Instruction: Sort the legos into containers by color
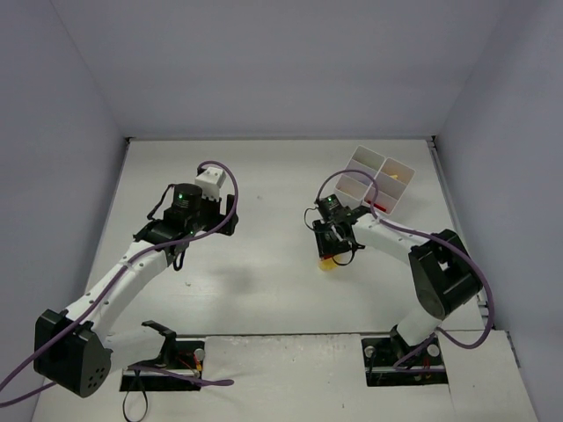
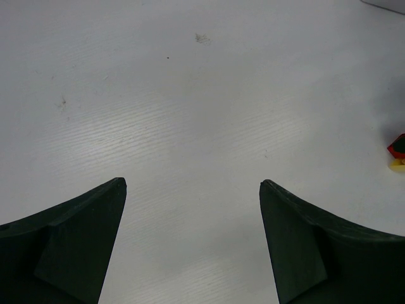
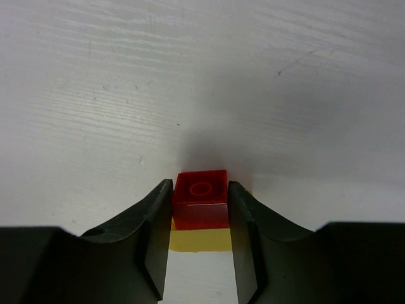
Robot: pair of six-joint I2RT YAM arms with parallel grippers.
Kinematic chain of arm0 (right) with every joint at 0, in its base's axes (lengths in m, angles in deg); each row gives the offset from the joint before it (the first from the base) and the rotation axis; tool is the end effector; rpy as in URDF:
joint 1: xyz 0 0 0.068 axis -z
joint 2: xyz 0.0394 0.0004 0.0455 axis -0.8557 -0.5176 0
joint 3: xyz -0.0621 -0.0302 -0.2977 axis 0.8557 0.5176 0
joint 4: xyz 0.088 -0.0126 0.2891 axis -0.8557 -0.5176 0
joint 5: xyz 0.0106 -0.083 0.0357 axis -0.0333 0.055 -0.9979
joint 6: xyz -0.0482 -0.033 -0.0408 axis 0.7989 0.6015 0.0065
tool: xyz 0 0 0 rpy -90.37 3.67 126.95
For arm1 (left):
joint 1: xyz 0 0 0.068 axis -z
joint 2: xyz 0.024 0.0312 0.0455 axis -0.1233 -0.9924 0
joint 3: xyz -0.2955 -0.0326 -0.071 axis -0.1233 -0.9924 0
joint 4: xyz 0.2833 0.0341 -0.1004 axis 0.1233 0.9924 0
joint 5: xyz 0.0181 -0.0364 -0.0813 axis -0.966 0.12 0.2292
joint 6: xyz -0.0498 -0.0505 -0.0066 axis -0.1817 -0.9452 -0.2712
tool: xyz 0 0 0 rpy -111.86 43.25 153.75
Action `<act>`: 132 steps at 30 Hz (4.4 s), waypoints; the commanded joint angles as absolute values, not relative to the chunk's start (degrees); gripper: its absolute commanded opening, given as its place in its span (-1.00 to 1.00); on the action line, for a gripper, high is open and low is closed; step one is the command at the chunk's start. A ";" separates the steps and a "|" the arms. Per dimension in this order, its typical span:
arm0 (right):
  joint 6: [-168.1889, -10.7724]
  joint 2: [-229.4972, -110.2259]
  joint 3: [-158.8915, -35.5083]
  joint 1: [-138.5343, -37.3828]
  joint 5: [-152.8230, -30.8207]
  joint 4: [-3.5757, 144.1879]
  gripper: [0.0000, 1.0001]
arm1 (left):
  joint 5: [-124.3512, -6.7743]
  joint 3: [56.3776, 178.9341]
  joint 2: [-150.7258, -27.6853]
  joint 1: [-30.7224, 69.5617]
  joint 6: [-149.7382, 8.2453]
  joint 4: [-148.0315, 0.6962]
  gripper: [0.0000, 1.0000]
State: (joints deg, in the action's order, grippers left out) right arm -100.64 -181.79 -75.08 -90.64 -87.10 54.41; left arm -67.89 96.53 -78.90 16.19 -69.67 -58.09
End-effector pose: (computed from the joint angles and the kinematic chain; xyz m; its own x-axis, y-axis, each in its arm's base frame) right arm 0.3133 0.1979 0.1639 -0.8400 -0.1583 -0.5190 -0.3063 0.9279 0.2127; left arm 0.2789 -0.1265 0.3107 -0.5045 0.0194 -0.8632 0.3917 0.8961 -0.2087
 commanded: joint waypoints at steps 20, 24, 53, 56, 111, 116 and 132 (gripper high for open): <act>-91.63 -162.52 -67.01 -97.85 -85.41 116.24 -1.00 | -44.56 105.34 -80.24 16.65 -113.91 -73.38 0.45; -91.89 -162.96 -66.13 -98.82 -86.38 122.39 -1.00 | -43.86 104.29 -82.09 16.56 -121.55 -79.28 0.31; -92.69 -166.04 -68.76 -99.44 -89.19 133.57 -1.00 | -45.78 100.51 -89.12 18.32 -138.36 -93.10 0.00; -92.68 -165.95 -69.02 -99.44 -88.32 133.22 -1.00 | -46.57 99.10 -88.33 18.41 -138.71 -93.71 0.00; -96.37 -165.07 -67.80 -102.16 -89.54 131.28 -1.00 | -50.63 94.80 -89.21 19.73 -139.59 -104.52 -0.19; -99.54 -162.96 -62.36 -103.39 -88.58 131.19 -1.00 | -50.18 88.84 -89.21 19.90 -139.85 -109.08 -0.24; -98.84 -163.75 -62.17 -105.15 -85.94 131.90 -1.00 | -48.51 87.32 -92.29 22.01 -139.85 -110.76 -0.49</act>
State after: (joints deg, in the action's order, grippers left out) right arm -97.78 -165.20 -58.82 -102.51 -82.14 124.11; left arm -49.18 84.71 -92.25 21.06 -140.22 -105.87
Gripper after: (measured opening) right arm 0.334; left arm 0.269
